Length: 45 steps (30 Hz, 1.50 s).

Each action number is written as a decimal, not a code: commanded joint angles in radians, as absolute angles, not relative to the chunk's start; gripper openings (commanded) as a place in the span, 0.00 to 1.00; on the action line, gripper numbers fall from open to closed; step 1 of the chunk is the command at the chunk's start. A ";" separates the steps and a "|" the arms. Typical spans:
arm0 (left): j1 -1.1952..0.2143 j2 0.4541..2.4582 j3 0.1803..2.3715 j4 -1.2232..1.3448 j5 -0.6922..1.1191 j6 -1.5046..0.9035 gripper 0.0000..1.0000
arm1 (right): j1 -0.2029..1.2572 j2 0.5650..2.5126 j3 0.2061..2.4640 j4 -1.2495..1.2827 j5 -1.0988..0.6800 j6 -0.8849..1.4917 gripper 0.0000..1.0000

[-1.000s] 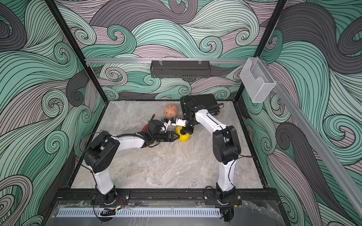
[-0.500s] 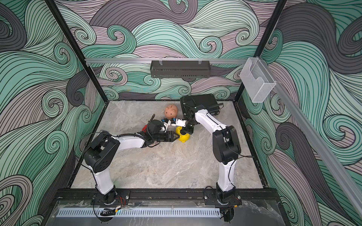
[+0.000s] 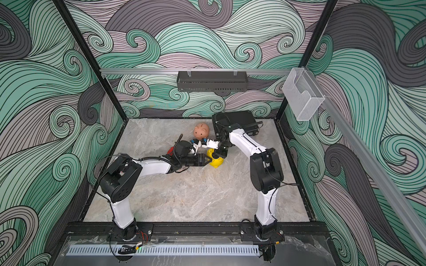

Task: Close piggy banks
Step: Insert the knob into the piggy bank, then screw the knob on the piggy bank.

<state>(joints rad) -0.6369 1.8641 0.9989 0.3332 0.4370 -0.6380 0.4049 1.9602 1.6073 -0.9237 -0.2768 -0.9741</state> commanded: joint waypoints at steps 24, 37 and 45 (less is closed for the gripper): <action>-0.632 1.990 1.040 0.413 0.465 -0.685 0.61 | 0.402 2.038 1.545 -0.948 -0.214 -0.888 0.00; -0.642 1.996 1.032 0.405 0.466 -0.689 0.59 | 0.398 2.051 1.560 -0.947 -0.185 -0.823 0.00; -0.647 1.994 1.032 0.399 0.465 -0.689 0.59 | 0.394 2.065 1.582 -0.946 -0.153 -0.767 0.00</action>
<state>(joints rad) -0.6285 1.9461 1.0447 0.4252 0.4751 -0.6937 0.4042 1.9690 1.6180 -0.9337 -0.2680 -0.8070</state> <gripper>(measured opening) 0.595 0.056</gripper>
